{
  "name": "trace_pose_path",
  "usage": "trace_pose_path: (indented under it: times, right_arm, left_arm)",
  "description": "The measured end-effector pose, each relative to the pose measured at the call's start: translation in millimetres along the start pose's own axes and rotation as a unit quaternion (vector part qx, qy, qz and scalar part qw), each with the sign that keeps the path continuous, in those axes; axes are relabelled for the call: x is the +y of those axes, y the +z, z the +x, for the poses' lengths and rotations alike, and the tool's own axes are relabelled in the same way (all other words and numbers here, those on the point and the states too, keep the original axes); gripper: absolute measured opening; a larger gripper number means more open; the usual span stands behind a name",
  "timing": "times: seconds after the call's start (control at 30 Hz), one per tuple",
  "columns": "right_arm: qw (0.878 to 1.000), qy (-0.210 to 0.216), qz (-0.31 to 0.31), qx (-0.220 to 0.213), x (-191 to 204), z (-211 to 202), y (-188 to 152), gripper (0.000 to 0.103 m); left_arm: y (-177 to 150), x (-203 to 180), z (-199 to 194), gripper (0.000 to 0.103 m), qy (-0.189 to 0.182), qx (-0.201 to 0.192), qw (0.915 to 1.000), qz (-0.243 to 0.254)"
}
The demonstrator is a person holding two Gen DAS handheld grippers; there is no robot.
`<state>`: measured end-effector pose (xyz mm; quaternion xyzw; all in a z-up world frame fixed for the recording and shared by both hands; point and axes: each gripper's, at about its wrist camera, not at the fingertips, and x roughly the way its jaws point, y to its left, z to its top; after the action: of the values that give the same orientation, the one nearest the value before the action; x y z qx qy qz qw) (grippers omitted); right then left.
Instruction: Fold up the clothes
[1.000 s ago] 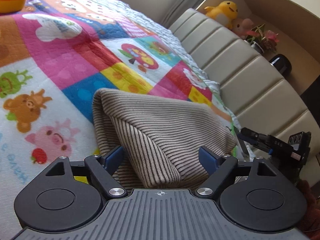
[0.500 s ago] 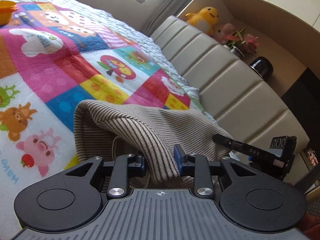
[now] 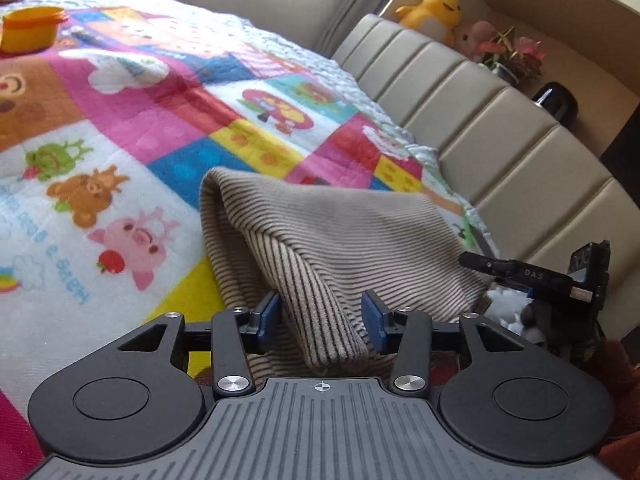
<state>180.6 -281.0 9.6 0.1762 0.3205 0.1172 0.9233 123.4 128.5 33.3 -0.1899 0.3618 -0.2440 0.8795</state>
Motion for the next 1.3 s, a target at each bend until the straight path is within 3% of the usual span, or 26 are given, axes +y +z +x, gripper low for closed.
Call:
trace_pose_path:
  times: [0.07, 0.2, 0.27, 0.33, 0.4, 0.47, 0.63, 0.8, 0.93, 1.03, 1.07, 1.17, 1.3]
  right_arm:
    - [1.0, -0.007, -0.006, -0.014, 0, -2, 10, 0.054]
    - [0.999, -0.017, -0.015, -0.027, -1, 8, 33, 0.054]
    - [0.999, -0.02, -0.017, -0.024, -3, 22, 46, 0.054]
    - [1.0, -0.004, -0.007, -0.005, -3, 44, 62, 0.056]
    - [1.0, 0.01, -0.002, 0.017, -1, 67, 77, 0.061]
    - [0.999, 0.004, -0.022, 0.048, 5, 92, 85, 0.063]
    - [0.992, -0.036, -0.078, 0.096, 3, 130, 74, 0.063]
    - [0.991, -0.052, -0.085, 0.089, 2, 104, 58, 0.057]
    - [0.991, -0.064, -0.092, 0.077, 4, 68, 33, 0.057]
    - [0.991, -0.051, -0.093, 0.078, 15, 40, 10, 0.058]
    - [0.992, -0.041, -0.091, 0.08, 20, 31, 2, 0.057]
    - [0.991, -0.022, -0.101, 0.085, 42, 12, -19, 0.057]
    - [0.986, -0.014, -0.152, 0.072, 70, -11, -29, 0.058]
  left_arm:
    - [1, -10, -5, 0.078, -0.025, 0.006, 0.9997, 0.002]
    - [-7, -24, 4, 0.096, -0.084, 0.055, 0.995, 0.001]
    - [-13, -27, 14, 0.097, -0.096, 0.079, 0.9922, -0.001]
    - [-18, -20, 28, 0.097, -0.116, 0.116, 0.9852, -0.05]
    - [-25, -13, 40, 0.097, -0.147, 0.146, 0.9727, -0.104]
    - [-29, -15, 42, 0.097, -0.155, 0.151, 0.9703, -0.108]
    - [-24, -24, 57, 0.094, -0.084, 0.129, 0.9856, -0.071]
    - [5, -19, 78, 0.08, -0.009, 0.1, 0.9949, 0.007]
    - [31, -11, 92, 0.077, 0.051, 0.072, 0.9937, 0.069]
    - [47, -8, 102, 0.083, 0.095, 0.046, 0.9882, 0.111]
    - [52, -7, 104, 0.091, 0.117, 0.034, 0.9844, 0.127]
    - [62, -2, 111, 0.093, 0.154, 0.016, 0.9753, 0.158]
    - [69, 7, 99, 0.09, 0.147, 0.013, 0.9801, 0.133]
